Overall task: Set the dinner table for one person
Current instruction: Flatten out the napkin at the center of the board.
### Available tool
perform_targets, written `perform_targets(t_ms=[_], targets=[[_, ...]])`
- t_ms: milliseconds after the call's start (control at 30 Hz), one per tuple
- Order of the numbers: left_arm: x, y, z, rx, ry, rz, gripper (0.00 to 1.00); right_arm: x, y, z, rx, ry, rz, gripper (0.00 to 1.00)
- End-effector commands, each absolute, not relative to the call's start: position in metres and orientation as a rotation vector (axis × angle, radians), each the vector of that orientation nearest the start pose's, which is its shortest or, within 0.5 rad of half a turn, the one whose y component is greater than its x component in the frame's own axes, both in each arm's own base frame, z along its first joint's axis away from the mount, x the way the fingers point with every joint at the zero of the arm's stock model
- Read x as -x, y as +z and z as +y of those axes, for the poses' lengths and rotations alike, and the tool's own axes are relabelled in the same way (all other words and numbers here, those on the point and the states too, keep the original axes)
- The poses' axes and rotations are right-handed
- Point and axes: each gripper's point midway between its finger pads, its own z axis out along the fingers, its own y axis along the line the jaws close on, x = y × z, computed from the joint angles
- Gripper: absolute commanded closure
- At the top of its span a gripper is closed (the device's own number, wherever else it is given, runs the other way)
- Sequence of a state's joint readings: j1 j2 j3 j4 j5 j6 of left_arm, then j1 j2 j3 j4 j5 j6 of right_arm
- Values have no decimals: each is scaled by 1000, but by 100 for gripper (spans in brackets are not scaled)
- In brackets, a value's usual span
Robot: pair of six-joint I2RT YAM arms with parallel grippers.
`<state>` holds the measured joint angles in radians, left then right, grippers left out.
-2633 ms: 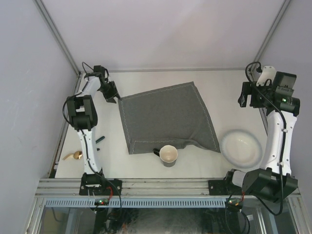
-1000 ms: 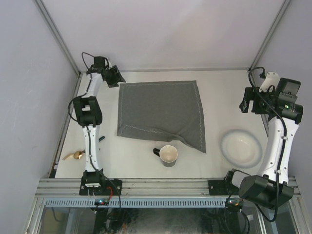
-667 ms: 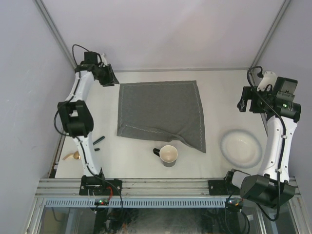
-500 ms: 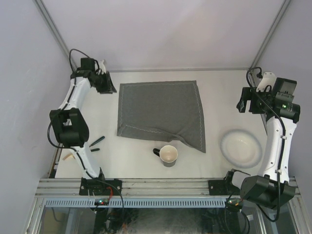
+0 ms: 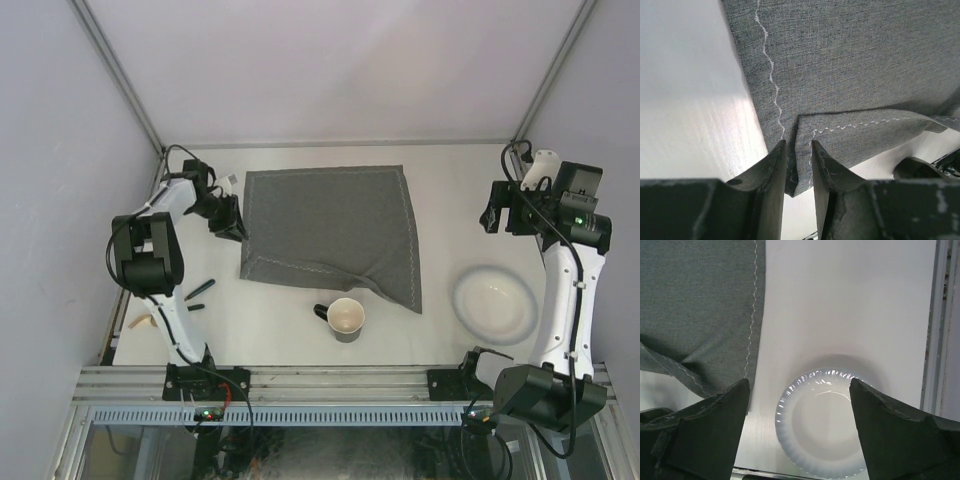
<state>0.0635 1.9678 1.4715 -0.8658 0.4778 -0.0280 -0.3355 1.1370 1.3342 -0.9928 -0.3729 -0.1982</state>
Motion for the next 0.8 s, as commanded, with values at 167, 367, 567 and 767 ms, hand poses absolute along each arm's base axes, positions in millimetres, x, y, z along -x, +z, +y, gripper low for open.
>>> perform_targets(t_ms=[167, 367, 567, 767], targets=[[-359, 52, -78, -223, -589, 2895, 71, -276, 267, -33, 36, 154, 2263, 19], [-342, 49, -91, -567, -267, 2842, 68, -278, 262, -33, 45, 154, 2275, 19], [-344, 49, -94, -648, -190, 2797, 67, -279, 261, -33, 49, 161, 2270, 19], [-355, 56, -90, -598, -138, 2745, 67, -281, 259, -31, 48, 170, 2270, 19]])
